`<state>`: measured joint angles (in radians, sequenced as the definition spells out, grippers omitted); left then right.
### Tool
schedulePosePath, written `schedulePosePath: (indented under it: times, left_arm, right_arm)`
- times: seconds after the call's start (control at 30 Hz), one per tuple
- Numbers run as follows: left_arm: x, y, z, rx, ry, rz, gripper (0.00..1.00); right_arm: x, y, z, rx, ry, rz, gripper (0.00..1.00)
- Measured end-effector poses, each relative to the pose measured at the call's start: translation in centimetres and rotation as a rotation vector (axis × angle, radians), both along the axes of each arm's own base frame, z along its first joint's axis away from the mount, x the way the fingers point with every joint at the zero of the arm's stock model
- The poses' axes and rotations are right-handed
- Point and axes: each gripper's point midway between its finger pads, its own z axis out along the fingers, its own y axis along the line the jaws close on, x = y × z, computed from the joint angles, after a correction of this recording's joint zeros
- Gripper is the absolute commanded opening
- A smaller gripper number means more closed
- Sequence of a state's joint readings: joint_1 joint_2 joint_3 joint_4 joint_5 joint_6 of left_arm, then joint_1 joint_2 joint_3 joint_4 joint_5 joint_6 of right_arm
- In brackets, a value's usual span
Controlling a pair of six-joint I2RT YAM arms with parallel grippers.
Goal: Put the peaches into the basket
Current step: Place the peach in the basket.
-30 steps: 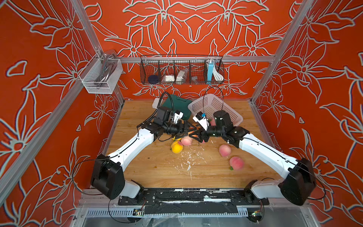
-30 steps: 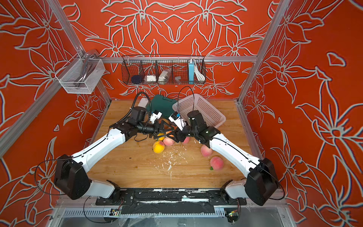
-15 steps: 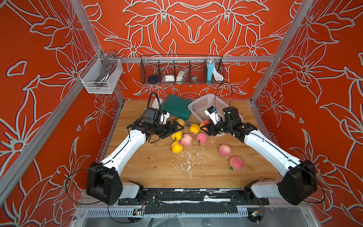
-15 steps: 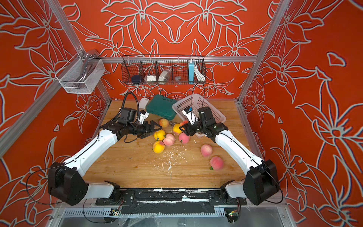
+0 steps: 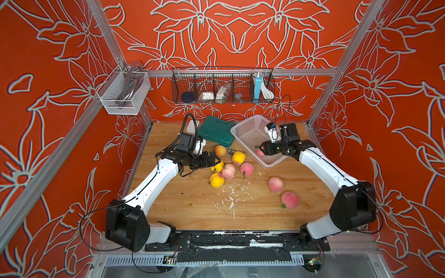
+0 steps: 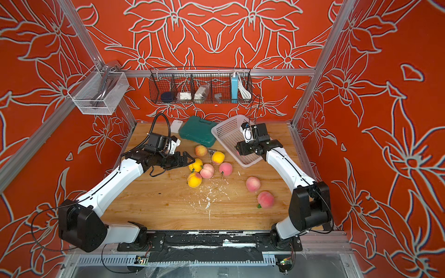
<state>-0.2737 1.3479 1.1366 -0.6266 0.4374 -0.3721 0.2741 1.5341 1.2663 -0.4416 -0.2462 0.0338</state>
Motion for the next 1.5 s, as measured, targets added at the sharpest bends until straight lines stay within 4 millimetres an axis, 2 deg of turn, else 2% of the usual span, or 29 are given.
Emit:
schedulePosePath:
  times: [0.13,0.33,0.57,0.83,1.23,1.5]
  left_arm:
    - [0.0,0.2,-0.2,0.02,-0.006,-0.005,0.89]
    - [-0.2,0.6,-0.6,0.055,-0.009,-0.016,0.89]
    - [-0.3,0.6,-0.6,0.061,-0.012,-0.025,0.89]
    - [-0.3,0.6,-0.8,0.058,-0.01,-0.027,0.89]
    - [-0.5,0.7,-1.7,0.063,0.006,-0.028,0.9]
    - [-0.6,0.7,-2.0,0.064,0.014,-0.028,0.89]
  right_arm:
    - [2.1,-2.2,-0.4,-0.019,-0.002,-0.071,0.6]
    - [4.6,-5.2,-2.4,-0.047,0.034,-0.154,0.6]
    - [6.1,-7.4,-4.4,-0.064,0.069,-0.208,0.6]
    - [7.7,-7.7,-7.0,-0.076,0.112,-0.219,0.6]
    - [9.4,-7.8,-9.2,-0.095,0.143,-0.229,0.6]
    - [9.7,-7.8,-10.4,-0.102,0.167,-0.229,0.6]
